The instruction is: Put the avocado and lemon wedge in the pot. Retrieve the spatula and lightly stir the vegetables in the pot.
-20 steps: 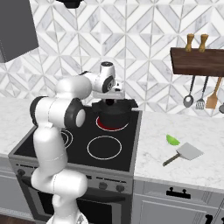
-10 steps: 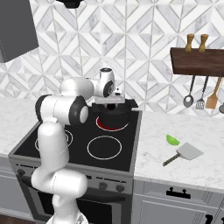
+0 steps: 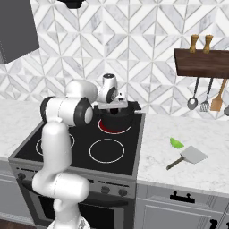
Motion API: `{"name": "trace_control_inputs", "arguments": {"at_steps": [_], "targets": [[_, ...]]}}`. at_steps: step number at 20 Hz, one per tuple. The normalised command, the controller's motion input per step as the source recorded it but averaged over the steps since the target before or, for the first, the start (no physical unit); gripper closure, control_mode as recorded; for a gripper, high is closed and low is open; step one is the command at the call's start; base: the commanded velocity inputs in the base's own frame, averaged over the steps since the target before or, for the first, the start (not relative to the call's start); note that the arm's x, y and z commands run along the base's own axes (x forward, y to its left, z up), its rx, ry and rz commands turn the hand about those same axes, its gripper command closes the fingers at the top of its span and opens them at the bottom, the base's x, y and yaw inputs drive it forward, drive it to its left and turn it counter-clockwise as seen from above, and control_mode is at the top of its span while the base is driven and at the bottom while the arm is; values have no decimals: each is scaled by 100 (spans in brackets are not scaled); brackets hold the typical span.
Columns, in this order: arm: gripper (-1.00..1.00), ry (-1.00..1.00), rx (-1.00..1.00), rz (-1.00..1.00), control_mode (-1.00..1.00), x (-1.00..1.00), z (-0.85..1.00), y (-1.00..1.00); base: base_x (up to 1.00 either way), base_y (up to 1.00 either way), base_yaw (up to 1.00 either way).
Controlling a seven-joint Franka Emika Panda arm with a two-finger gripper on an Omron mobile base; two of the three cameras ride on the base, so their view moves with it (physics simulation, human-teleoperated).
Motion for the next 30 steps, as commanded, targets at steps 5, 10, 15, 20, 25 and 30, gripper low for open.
{"name": "trace_control_inputs", "arguments": {"at_steps": [5, 10, 15, 20, 25, 30], "targets": [[-100, 0, 0, 3, -100, 2, -1, -3, 0, 0, 0], [-100, 0, 0, 0, -100, 0, 0, -8, 0, 0, 0], [-100, -1, 2, 0, -100, 0, 21, 0, 0, 0, 0], [-100, -6, 7, 0, -100, -29, 88, -44, 0, 0, 0], [-100, 10, -3, -3, -100, -71, 34, -91, 0, 0, 0], [-100, 12, -2, 0, -100, -45, -11, -99, 0, 0, 0]]}}
